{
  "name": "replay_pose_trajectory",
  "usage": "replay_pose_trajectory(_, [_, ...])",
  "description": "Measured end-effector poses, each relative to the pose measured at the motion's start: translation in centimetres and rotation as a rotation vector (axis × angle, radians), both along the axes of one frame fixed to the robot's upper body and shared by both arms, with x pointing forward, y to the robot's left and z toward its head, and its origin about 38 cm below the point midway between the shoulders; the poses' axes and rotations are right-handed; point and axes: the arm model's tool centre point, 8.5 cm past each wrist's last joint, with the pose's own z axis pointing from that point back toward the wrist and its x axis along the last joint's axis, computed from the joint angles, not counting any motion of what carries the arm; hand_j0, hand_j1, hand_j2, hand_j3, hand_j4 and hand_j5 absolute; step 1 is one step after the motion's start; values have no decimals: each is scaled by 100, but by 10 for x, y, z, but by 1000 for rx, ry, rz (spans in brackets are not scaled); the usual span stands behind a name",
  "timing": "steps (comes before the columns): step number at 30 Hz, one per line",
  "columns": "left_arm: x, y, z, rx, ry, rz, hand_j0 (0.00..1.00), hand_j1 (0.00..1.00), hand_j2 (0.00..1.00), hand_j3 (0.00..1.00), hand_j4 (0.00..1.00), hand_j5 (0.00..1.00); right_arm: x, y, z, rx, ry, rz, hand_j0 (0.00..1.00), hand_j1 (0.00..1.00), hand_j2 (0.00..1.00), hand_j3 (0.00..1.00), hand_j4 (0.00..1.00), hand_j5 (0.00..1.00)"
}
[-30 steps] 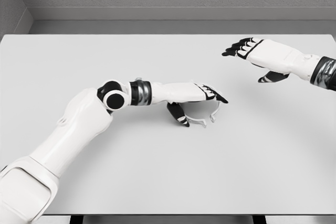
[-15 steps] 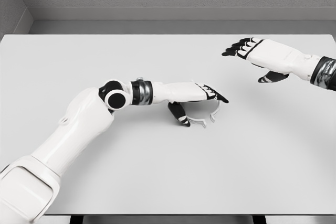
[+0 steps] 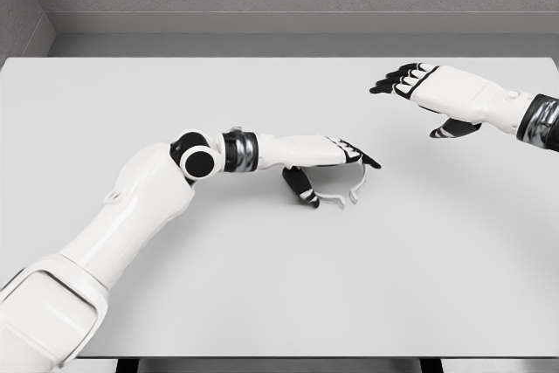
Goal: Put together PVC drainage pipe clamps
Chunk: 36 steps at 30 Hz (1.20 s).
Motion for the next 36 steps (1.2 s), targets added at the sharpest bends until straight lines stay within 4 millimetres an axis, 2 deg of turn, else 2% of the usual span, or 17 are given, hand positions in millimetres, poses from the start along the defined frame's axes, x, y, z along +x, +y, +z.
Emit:
replay_pose_trajectory(14, [1, -8, 5, -11, -5, -9, 100, 100, 100, 100, 100, 100, 0, 0, 0, 0, 0, 0, 100, 100, 100, 100, 100, 100])
replay_pose_trajectory(22, [2, -1, 24, -34, -52, -20, 100, 100, 100, 100, 100, 100, 0, 0, 0, 1, 0, 0, 100, 100, 100, 100, 100, 100])
replay_pose_trajectory(26, [3, 23, 48, -73, -106, -12, 100, 100, 100, 100, 100, 100, 0, 0, 0, 1, 0, -1, 100, 100, 100, 100, 100, 100])
replay_pose_trajectory(29, [23, 54, 66, -88, -132, 70, 100, 100, 100, 100, 100, 100, 0, -1, 0, 1, -1, -1, 100, 100, 100, 100, 100, 100])
replay_pose_trajectory(33, [44, 91, 57, -82, -92, 191, 100, 100, 100, 100, 100, 100, 0, 0, 0, 2, 0, 0, 100, 100, 100, 100, 100, 100])
replay_pose_trajectory(35, [56, 103, 61, -72, -89, 237, 100, 100, 100, 100, 100, 100, 0, 0, 1, 2, 0, 0, 100, 100, 100, 100, 100, 100])
replay_pose_trajectory(36, [60, 106, 56, -69, -69, 258, 100, 100, 100, 100, 100, 100, 0, 0, 0, 2, 0, 0, 100, 100, 100, 100, 100, 100])
